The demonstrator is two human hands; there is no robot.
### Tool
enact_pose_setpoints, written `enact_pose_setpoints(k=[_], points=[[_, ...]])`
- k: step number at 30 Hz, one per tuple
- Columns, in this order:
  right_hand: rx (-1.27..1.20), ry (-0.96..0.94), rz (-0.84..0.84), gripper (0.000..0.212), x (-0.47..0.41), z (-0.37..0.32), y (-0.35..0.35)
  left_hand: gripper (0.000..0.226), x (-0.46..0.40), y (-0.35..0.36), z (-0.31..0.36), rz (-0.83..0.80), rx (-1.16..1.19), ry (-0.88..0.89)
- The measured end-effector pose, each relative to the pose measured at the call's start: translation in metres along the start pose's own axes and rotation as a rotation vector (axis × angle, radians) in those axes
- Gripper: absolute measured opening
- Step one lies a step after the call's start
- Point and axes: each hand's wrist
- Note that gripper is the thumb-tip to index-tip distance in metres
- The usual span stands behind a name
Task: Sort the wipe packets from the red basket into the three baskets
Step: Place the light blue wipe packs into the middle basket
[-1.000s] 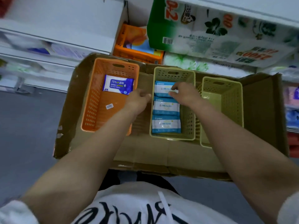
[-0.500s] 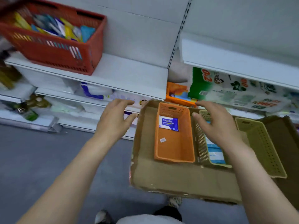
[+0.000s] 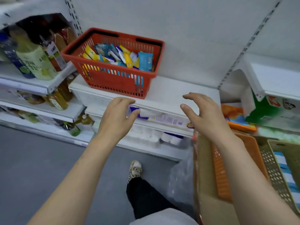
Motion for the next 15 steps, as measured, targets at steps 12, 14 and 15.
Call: enact_pose_setpoints(k=[12, 14, 15], points=[[0.029, 0.005, -0.129, 0.042, -0.296, -0.045, 0.065, 0.035, -0.256, -0.062, -0.099, -0.024, -0.033, 0.026], [0.095, 0.054, -0.301, 0.048, -0.336, -0.044, 0.080, 0.035, -0.283, -0.058, -0.109, -0.064, -0.016, 0.037], [0.126, 0.087, -0.401, 0.052, -0.353, -0.044, 0.088, 0.036, -0.294, -0.055, -0.114, -0.091, -0.004, 0.033]])
Point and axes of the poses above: each hand's wrist, its own x-axis away from the middle knuckle, its own y-axis out of the palm, z = x × y, and after that the axes turned 6 degrees about -z, right-handed
